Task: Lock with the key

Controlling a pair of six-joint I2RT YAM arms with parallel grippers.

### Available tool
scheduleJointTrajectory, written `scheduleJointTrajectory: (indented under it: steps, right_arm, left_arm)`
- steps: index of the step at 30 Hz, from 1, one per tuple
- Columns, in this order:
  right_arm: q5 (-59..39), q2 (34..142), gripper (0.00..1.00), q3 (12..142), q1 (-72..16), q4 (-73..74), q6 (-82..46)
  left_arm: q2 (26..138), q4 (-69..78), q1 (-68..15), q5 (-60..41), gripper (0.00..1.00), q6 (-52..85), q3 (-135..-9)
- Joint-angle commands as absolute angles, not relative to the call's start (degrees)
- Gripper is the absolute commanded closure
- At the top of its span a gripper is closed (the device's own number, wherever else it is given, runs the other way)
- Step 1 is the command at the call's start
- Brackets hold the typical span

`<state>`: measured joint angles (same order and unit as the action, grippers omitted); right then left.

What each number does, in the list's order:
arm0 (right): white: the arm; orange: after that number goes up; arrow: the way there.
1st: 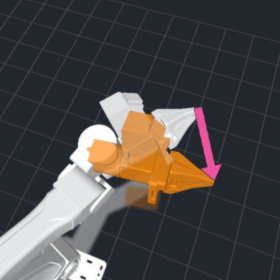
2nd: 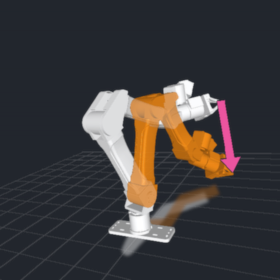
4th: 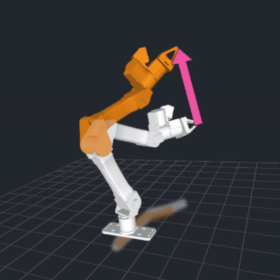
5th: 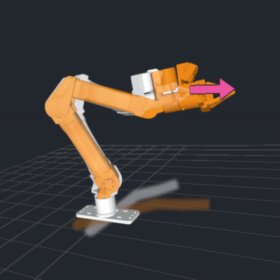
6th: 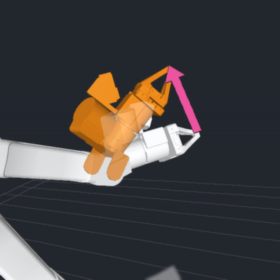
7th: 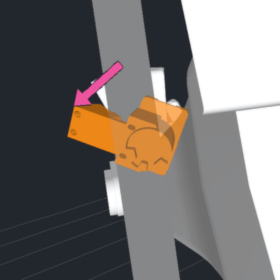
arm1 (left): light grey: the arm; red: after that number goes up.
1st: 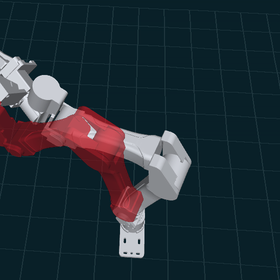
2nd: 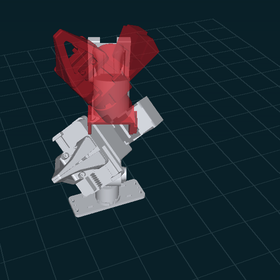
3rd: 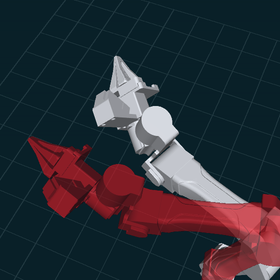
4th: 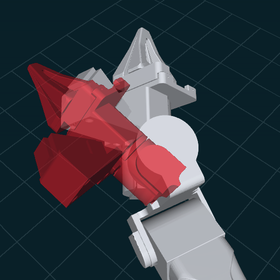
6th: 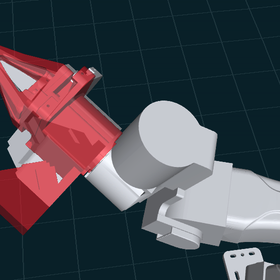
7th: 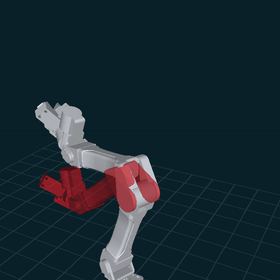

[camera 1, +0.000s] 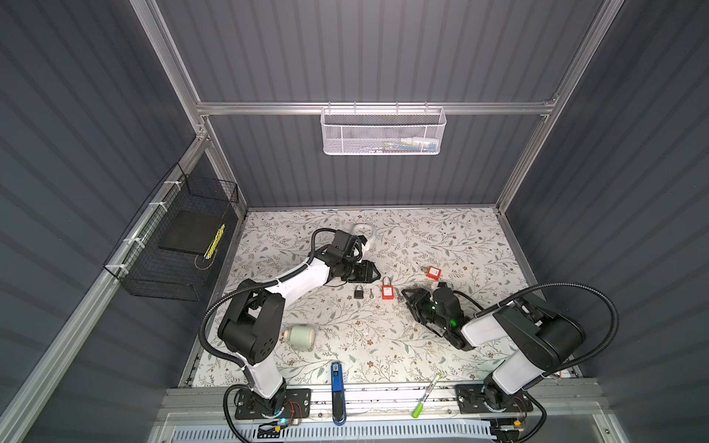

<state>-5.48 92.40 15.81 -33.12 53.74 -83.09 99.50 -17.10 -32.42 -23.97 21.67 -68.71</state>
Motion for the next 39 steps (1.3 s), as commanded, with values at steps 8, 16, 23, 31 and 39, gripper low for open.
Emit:
scheduleJointTrajectory:
  steps: [8,16,23,31,39]
  right_arm:
    - [-5.63,92.48,0.32,16.41,-34.86,51.5,-85.89]
    - [-6.23,95.59,0.26,17.96,-35.48,54.49,-86.82]
    - [-6.02,100.87,0.24,18.36,-35.41,61.16,-88.55]
    - [-4.48,102.24,0.22,15.78,-35.4,67.13,-90.14]
    - [-2.52,88.77,0.21,13.81,-34.04,53.84,-83.46]
  left_arm:
    - [97.91,-17.6,-31.98,-23.98,0.46,21.93,-68.29]
    - [97.73,-17.84,-31.98,-23.79,0.46,21.88,-68.25]
    - [97.47,-17.97,-31.98,-23.53,0.46,21.89,-68.18]
    - [97.21,-18.13,-31.99,-23.41,0.46,21.88,-68.2]
    - [96.95,-18.11,-31.99,-23.53,0.46,21.88,-68.18]
